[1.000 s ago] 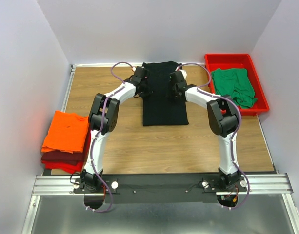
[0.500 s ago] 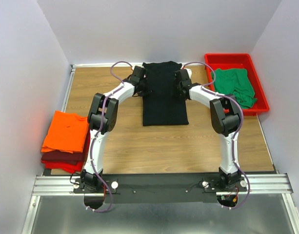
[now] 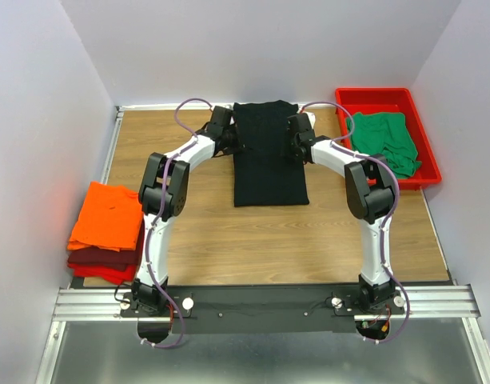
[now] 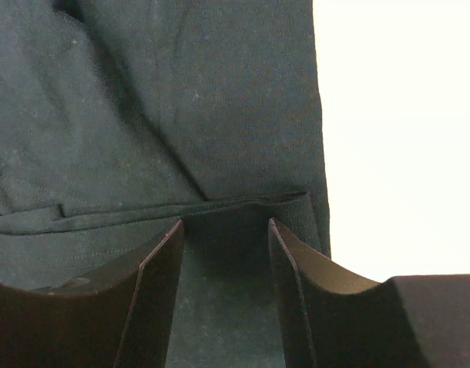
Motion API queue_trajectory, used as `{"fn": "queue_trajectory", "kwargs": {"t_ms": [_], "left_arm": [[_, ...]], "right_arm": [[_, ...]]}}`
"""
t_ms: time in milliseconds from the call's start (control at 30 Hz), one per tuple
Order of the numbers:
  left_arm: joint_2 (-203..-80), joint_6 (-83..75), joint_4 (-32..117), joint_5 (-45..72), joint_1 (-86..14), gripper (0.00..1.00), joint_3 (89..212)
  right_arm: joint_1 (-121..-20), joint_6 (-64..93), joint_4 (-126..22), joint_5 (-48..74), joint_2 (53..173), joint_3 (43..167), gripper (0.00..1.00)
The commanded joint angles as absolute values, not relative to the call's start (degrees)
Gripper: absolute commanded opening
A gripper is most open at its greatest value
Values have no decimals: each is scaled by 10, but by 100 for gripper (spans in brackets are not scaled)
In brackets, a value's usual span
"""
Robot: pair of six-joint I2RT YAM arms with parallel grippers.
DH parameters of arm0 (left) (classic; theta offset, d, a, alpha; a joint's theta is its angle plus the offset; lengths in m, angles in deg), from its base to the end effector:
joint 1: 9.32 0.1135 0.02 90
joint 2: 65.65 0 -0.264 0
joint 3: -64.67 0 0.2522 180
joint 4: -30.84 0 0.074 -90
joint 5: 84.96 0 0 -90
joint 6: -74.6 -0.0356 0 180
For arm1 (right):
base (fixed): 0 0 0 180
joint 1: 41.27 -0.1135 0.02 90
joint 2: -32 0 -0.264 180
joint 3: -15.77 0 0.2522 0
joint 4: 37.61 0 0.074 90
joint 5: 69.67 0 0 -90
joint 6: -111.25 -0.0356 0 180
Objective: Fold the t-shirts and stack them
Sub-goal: Fold the tshirt
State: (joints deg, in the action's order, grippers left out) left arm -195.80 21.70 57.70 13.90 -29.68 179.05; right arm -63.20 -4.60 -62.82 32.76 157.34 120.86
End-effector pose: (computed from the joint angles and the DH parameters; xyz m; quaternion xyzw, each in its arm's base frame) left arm 0.4793 -0.1837 0.1728 -0.1022 0.9078 -0.2545 0.3172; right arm 0.4533 0.1743 0.1640 0.0725 0.9180 0.0610 0.3850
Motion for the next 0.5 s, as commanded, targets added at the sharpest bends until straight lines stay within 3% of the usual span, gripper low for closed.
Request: {"fn": "queue_trajectory", "kwargs": {"t_ms": [0,467], "left_arm": [[-1927,212,537,161,-287,0,1767],[-1966,222,564,144,-285,0,1763]], "right_arm": [[-627,-42,-627,337,1577,1201,55],[-624,-38,-613,334,1530,1195,57]]}}
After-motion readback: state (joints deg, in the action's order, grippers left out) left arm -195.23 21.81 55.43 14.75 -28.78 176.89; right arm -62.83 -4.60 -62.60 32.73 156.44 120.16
